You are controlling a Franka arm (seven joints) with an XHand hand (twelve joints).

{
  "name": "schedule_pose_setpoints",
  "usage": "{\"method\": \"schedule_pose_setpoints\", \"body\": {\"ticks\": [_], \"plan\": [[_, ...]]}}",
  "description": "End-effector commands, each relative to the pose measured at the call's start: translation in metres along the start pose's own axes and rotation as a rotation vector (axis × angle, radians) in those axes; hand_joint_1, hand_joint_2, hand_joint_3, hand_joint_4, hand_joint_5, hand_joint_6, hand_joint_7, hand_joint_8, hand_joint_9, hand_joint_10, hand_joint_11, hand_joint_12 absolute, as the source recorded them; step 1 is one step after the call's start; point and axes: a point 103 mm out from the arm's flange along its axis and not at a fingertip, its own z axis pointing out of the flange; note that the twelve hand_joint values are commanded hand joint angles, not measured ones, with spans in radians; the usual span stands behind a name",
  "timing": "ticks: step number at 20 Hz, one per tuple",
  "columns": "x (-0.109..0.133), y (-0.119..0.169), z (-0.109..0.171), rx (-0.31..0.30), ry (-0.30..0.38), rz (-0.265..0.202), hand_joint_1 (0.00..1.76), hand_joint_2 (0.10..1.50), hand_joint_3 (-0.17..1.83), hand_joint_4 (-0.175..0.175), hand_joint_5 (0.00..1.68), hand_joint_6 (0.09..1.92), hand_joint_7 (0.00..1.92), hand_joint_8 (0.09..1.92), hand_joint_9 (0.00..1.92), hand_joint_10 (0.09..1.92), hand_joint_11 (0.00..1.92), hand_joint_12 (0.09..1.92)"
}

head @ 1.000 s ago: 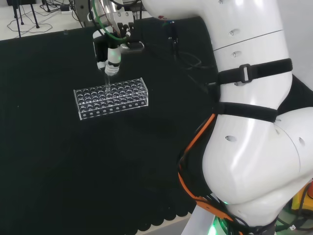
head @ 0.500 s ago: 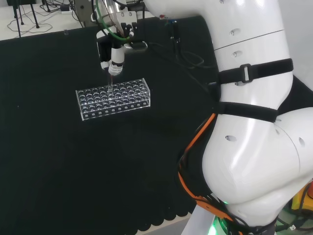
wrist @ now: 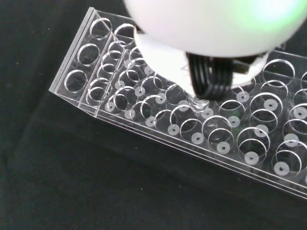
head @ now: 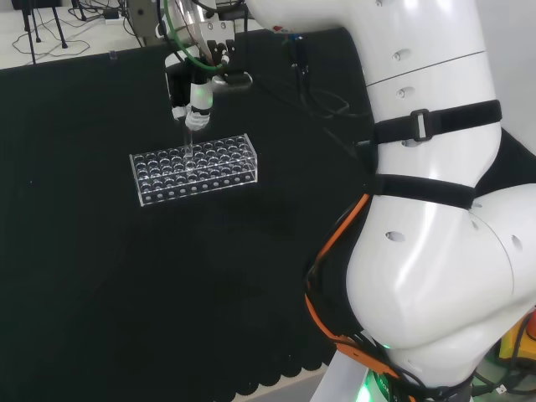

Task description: Put the test tube back in the rack.

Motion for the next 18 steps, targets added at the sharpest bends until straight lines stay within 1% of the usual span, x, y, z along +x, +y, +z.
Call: {"method": "schedule_pose_setpoints", "body": {"ticks": [1,7,10,12,18], "plan": [[0.002,0.002,0.004,0.007,0.005,-0.003,1.45,0.43,0.88,-0.175,1.49,0.32,1.59,0.35,1.52,0.2,1.15,1.15],[0.003,0.004,0.008,0.019,0.014,-0.01,1.45,0.43,0.88,-0.175,1.49,0.33,1.59,0.35,1.52,0.2,1.15,1.15],[0.005,0.006,0.011,0.028,0.012,-0.006,1.45,0.43,0.88,-0.175,1.49,0.33,1.59,0.35,1.52,0.2,1.15,1.15],[0.004,0.006,0.014,0.027,0.025,-0.013,1.45,0.43,0.88,-0.175,1.49,0.33,1.59,0.35,1.52,0.2,1.15,1.15],[0.006,0.008,0.02,0.028,0.032,-0.018,1.45,0.43,0.88,-0.175,1.49,0.33,1.59,0.35,1.52,0.2,1.15,1.15]]}}
